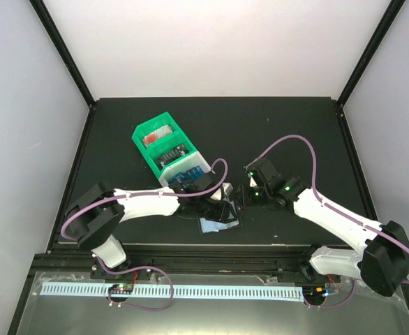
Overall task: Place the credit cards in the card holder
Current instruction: Insert the credit card into the card holder.
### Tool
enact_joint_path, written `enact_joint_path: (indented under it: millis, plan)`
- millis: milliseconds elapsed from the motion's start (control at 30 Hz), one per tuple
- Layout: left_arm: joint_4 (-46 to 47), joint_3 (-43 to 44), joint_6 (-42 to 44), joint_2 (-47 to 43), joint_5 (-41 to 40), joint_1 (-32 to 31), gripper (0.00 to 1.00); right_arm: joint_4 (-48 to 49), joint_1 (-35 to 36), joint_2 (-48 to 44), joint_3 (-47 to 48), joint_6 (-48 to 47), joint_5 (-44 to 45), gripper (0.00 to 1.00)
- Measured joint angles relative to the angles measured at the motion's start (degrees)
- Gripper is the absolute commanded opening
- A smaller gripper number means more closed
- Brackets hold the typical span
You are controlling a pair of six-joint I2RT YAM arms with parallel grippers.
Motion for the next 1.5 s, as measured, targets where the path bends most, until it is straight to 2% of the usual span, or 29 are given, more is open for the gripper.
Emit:
enact_joint_path:
  millis: [233, 367, 467, 667, 833, 1100, 1333, 1500]
  plan:
    - [0.4, 0.1, 0.0, 0.0, 0.1, -0.2, 0.48, -1.1, 0.0, -0.7, 0.4, 0.3, 1.7, 0.42]
    - [0.5, 0.1, 0.6, -0.2, 0.0, -0.5, 0.39, -2.6, 0.0, -0.9, 0.5, 0.8, 4.0, 0.41]
    - [0.5, 0.1, 1.1, -0.2, -0.2, -0.6, 0.34, -3.3, 0.0, -1.4, 0.6, 1.2, 5.2, 0.37]
    - [0.6, 0.5, 1.3, -0.1, -0.2, -0.6, 0.33, -3.6, -0.2, -0.4, 0.7, 1.4, 5.5, 0.29]
    - [0.7, 1.4, 1.3, 0.9, -0.2, -0.6, 0.33, -3.5, -0.2, 1.4, 0.7, 1.0, 4.4, 0.26]
    - [0.8, 2.0, 1.3, 3.8, -0.2, -0.9, 0.32, -2.2, -0.2, 3.4, 0.7, -1.6, -1.1, 0.26]
    - [0.7, 4.3, 1.4, 5.7, -1.0, -0.9, 0.27, -3.7, -0.2, 5.9, 0.7, -1.3, 0.9, 0.26]
    - [-0.8, 4.9, 1.4, 6.1, -3.1, -0.9, 0.28, -4.7, -0.2, 6.1, 0.7, -1.3, 2.4, 0.27]
